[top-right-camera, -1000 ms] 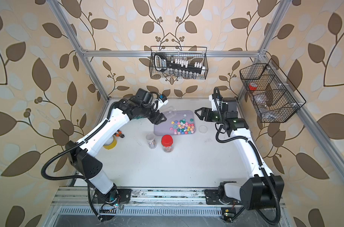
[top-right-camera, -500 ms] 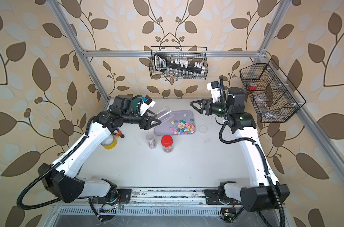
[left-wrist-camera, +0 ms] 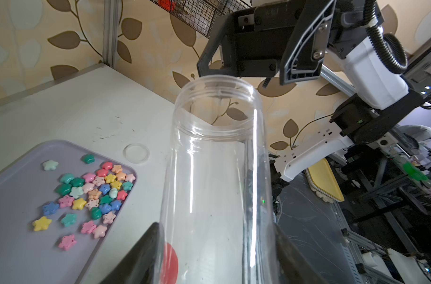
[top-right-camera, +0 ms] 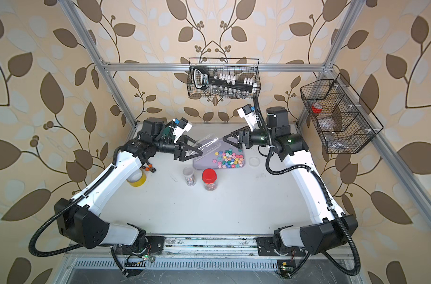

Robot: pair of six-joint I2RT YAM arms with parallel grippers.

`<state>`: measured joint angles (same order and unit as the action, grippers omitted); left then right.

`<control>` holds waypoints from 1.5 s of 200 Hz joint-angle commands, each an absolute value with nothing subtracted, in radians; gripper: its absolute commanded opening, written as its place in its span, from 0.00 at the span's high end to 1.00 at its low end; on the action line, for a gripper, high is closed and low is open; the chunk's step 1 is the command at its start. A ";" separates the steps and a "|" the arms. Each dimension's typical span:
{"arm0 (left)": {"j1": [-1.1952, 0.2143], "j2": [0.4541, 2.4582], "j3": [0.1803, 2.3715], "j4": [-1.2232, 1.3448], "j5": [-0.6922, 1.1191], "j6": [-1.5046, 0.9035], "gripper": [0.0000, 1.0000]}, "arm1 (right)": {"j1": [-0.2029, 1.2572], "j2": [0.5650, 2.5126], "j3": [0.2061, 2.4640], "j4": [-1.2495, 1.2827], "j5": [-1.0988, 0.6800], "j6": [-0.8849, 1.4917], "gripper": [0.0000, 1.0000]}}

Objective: Pour the candies out of the jar
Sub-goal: Place the jar at the center of the board.

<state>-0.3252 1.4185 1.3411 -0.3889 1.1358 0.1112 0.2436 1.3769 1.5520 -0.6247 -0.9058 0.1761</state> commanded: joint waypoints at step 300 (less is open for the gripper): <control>-0.313 1.532 1.447 -0.403 1.287 0.110 0.34 | 0.317 1.464 1.456 -0.531 -1.118 0.233 0.82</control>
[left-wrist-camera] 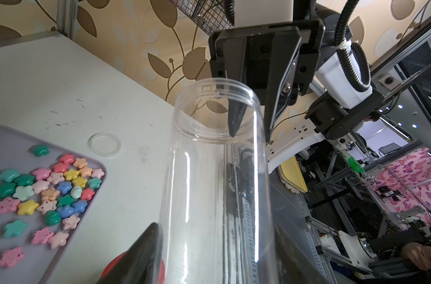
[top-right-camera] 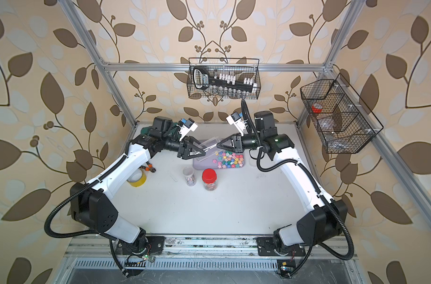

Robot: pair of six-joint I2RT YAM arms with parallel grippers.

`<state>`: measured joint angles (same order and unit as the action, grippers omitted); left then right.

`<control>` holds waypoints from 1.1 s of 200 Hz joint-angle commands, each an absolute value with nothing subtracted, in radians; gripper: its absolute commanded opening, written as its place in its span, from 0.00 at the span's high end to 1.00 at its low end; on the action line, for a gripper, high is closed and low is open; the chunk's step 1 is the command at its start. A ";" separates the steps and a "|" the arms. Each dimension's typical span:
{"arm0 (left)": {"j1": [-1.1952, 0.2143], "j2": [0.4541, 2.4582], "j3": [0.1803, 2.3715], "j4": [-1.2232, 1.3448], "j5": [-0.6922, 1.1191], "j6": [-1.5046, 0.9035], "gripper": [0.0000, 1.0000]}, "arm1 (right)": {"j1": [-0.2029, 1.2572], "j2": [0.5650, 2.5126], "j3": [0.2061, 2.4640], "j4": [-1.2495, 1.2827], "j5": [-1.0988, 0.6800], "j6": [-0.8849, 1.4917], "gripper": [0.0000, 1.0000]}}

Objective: Pour the candies out of the jar
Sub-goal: Place the jar at the center of the board.

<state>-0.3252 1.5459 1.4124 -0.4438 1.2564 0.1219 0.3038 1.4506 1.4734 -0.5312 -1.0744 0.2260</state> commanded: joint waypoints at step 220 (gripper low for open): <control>-0.312 1.482 1.443 -0.469 1.181 0.165 0.01 | 0.253 1.456 1.494 -0.657 -1.008 0.198 1.00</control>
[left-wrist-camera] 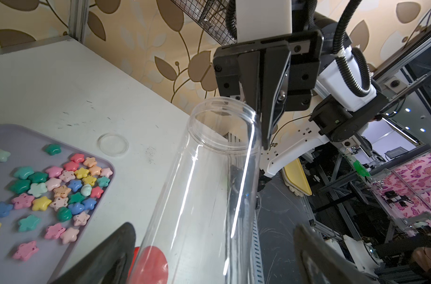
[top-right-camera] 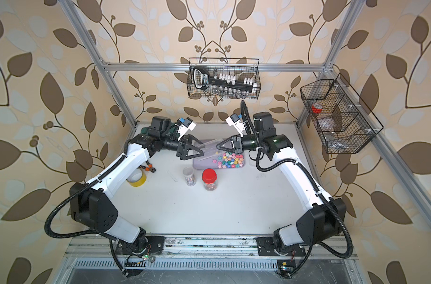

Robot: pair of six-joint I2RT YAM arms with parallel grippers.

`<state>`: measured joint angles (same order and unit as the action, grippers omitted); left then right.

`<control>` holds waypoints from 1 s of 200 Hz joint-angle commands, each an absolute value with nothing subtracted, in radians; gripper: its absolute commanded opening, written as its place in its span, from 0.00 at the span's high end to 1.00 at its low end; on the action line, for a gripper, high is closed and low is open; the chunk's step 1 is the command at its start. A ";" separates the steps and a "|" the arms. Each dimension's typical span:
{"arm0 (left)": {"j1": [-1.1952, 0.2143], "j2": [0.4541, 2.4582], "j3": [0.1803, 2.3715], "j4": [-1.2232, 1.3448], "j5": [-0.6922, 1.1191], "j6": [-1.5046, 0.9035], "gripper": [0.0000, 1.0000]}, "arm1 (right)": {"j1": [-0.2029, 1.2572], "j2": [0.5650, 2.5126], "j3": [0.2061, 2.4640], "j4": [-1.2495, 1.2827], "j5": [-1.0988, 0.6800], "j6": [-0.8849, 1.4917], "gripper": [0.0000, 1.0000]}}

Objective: Pour the candies out of the jar
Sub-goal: Place the jar at the center of the board.

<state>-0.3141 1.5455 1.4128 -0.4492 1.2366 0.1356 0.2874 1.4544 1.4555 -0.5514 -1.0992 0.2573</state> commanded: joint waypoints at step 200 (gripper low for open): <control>-0.313 1.194 1.263 -0.551 0.821 0.121 0.01 | 0.201 2.001 2.105 -1.213 -0.145 0.074 1.00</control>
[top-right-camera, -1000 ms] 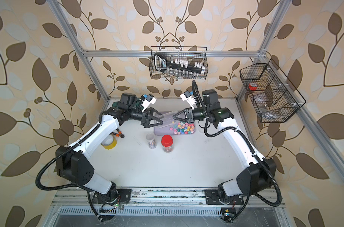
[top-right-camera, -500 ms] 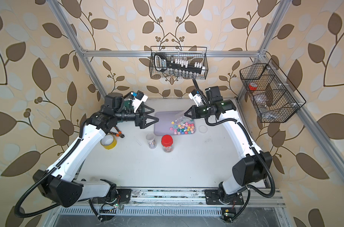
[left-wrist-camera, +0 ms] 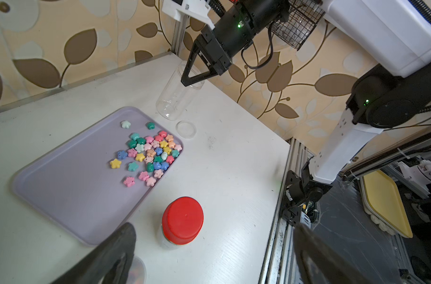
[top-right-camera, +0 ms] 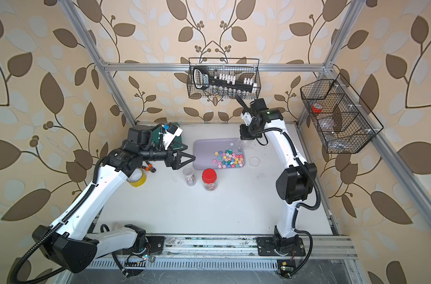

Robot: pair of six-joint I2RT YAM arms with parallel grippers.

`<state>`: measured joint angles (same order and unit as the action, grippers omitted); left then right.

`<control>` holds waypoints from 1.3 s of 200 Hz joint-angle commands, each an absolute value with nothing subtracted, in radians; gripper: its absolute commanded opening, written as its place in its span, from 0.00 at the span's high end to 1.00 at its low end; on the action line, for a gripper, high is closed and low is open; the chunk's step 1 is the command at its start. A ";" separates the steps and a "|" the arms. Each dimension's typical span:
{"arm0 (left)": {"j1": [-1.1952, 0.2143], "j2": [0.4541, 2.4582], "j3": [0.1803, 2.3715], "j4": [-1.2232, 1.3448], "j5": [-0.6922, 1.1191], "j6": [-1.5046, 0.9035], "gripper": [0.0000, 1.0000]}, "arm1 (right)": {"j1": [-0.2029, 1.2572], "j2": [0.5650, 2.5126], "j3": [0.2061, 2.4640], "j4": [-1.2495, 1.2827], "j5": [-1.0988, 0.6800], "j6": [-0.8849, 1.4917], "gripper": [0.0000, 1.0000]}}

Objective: Pour the candies out of the jar
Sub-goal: Place the jar at the center of the board.

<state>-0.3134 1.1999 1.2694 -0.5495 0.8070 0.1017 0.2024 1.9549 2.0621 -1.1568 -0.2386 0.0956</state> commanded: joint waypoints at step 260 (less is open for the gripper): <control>-0.312 1.264 1.244 -0.537 0.905 0.113 0.01 | 0.149 2.224 2.130 -1.120 -0.075 0.071 1.00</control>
<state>-0.3134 1.2572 1.2289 -0.5499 0.8642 0.1020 0.1520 2.2097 2.1265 -1.1259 -0.0849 0.0845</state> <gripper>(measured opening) 0.989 0.048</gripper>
